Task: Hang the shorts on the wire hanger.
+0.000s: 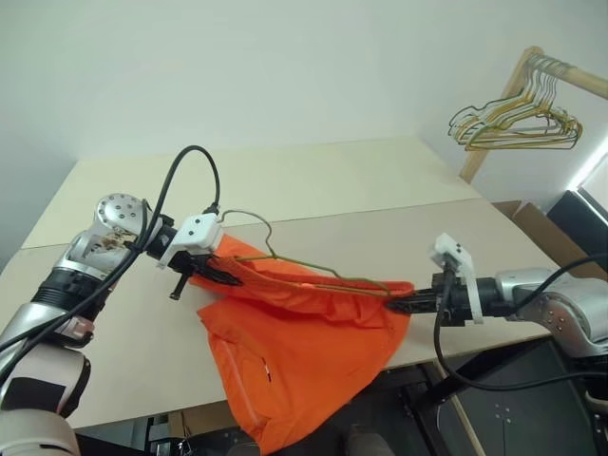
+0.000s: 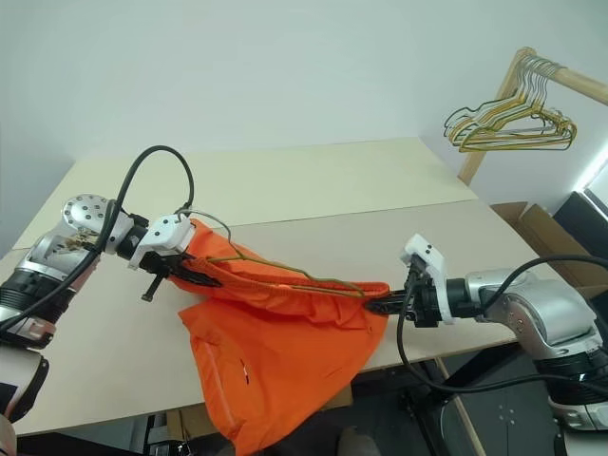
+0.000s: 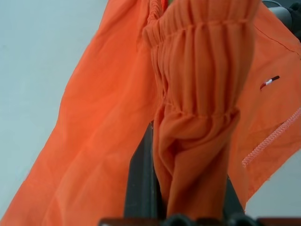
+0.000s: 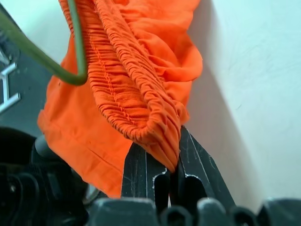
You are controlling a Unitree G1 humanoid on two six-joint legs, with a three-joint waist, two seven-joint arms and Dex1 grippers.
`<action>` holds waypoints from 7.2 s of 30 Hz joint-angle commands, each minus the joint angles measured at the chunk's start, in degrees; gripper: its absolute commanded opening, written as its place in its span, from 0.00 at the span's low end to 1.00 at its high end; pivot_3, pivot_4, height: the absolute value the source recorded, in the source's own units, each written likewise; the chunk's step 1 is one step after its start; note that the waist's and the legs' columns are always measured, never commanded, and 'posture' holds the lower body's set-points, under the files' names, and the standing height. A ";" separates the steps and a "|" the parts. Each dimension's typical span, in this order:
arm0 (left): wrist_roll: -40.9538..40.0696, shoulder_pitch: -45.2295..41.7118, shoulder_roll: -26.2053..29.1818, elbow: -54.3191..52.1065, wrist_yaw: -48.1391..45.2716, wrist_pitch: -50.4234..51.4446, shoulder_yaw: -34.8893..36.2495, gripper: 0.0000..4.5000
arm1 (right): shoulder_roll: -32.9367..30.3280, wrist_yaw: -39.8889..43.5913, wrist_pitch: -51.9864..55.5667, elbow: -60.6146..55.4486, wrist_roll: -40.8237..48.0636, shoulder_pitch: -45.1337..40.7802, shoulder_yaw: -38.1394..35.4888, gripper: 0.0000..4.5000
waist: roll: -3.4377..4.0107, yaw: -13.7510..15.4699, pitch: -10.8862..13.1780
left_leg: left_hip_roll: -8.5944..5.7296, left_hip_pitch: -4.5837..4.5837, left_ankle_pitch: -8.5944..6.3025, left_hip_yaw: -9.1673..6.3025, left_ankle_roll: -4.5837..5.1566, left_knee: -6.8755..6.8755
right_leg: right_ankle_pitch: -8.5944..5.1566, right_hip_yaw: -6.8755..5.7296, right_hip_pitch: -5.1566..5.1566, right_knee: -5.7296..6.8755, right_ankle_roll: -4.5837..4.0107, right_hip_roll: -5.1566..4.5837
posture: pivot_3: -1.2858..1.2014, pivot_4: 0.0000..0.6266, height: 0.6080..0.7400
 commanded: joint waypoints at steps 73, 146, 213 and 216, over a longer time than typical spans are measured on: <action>17.73 -1.90 -10.94 6.24 2.62 -1.63 7.12 0.00 | 24.57 -15.74 8.75 -3.31 -11.64 -33.62 20.18 0.64 | 0.04 -1.03 -0.02 | -0.04 -0.33 0.18 0.05 -0.31 0.08 | 0.06 -0.15 -0.17 0.16 0.07 -0.08 | 0.49 0.00 1.00; 18.82 2.05 -6.24 14.79 9.83 -9.69 15.79 0.01 | 9.16 5.69 -6.44 -1.02 -18.66 -29.40 14.12 0.00 | 0.04 -0.86 -0.02 | -0.01 -0.31 0.10 0.04 -0.19 0.08 | 0.08 -0.19 -0.17 0.17 0.08 -0.11 | 0.50 0.00 1.00; 10.26 -5.41 -16.37 5.21 0.46 -1.02 13.38 0.00 | 4.40 6.28 2.24 -1.53 -14.52 -35.09 4.01 0.87 | 0.04 -0.98 -0.02 | -0.02 -0.33 0.13 0.04 -0.25 0.09 | 0.08 -0.17 -0.17 0.12 0.09 -0.11 | 0.47 0.00 1.00; 10.14 -4.20 -16.12 3.84 0.80 -0.01 13.63 0.00 | 1.58 5.05 4.56 -3.10 -12.34 -33.17 -0.83 0.99 | 0.04 -1.01 -0.02 | -0.01 -0.35 0.07 0.04 -0.15 0.08 | 0.08 -0.16 -0.18 0.10 0.09 -0.12 | 0.47 0.00 1.00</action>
